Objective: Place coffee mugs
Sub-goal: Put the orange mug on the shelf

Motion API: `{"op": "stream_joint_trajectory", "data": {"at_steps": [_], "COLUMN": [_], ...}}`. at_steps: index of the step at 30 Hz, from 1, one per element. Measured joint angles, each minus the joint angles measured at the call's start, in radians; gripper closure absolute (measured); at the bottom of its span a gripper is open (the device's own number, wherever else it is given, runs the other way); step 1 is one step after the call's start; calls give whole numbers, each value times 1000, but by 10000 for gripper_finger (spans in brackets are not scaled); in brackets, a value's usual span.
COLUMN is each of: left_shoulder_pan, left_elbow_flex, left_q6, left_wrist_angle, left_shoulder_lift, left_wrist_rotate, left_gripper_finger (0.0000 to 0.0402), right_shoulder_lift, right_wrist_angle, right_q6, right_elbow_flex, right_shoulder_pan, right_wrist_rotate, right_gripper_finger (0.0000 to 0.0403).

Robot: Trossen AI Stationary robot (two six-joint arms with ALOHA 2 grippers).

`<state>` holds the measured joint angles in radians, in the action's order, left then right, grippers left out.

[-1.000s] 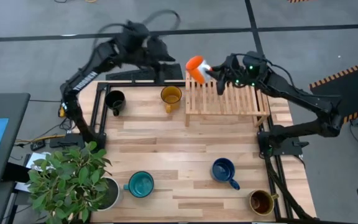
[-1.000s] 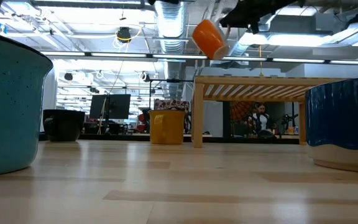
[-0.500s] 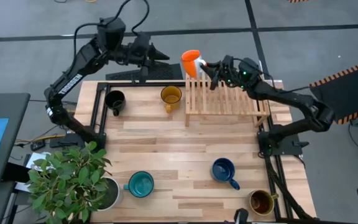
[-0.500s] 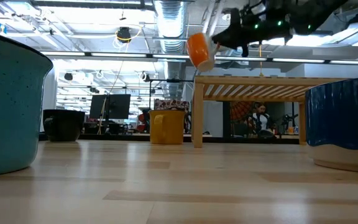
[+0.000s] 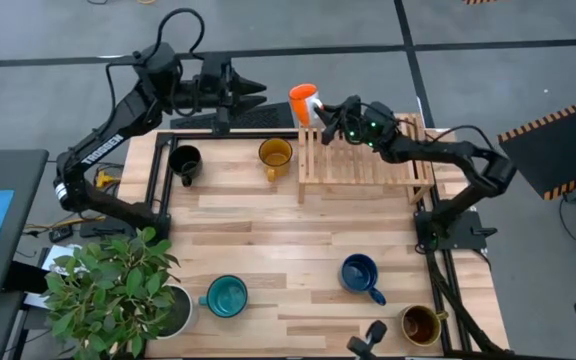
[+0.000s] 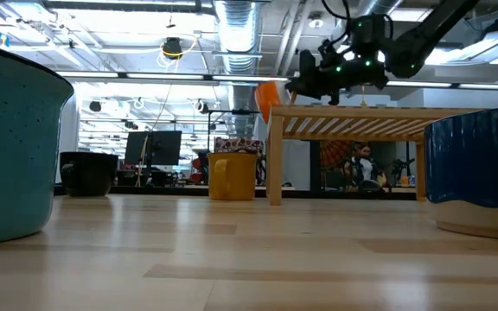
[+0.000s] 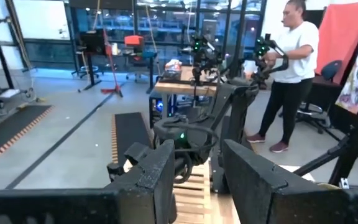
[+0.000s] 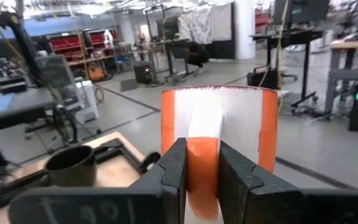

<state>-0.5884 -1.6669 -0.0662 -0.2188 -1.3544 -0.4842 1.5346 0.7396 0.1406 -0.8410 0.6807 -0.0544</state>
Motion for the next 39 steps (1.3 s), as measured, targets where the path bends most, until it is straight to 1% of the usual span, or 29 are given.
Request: {"op": "stream_joint_trajectory", "data": {"at_steps": [7,10,12,15,17,25,34,39], "left_shoulder_pan": [19,31,38,40,40,40,40,40], "left_elbow_flex": [0,0,0,0,0,0,0,-1], "left_q6": [0,11,14,17,17,16,9,9], "left_wrist_angle": [0,-10,-11,-10,-11,-10,-11,-15], "left_shoulder_lift": [1,1,1,1,1,1,1,0], "left_wrist_rotate": [41,62,81,83,83,85,81,80], "left_gripper_finger": [280,280,280,280,280,280,280,280], "right_shoulder_lift": [7,-19,-33,-46,-47,-50,-51,-88], "right_wrist_angle": [-2,-61,-101,-166,-187,-232,-247,-316], "right_q6": [-37,-59,-71,-74,-74,-73,-60,-93], "right_elbow_flex": [-1,-2,-3,-2,0,-1,-1,-1], "right_shoulder_pan": [1,4,5,6,2,-20,-22,-23], "right_wrist_rotate": [1,1,0,1,0,-6,-8,-1], "right_gripper_finger": [320,320,311,290,284,295,294,293]}}
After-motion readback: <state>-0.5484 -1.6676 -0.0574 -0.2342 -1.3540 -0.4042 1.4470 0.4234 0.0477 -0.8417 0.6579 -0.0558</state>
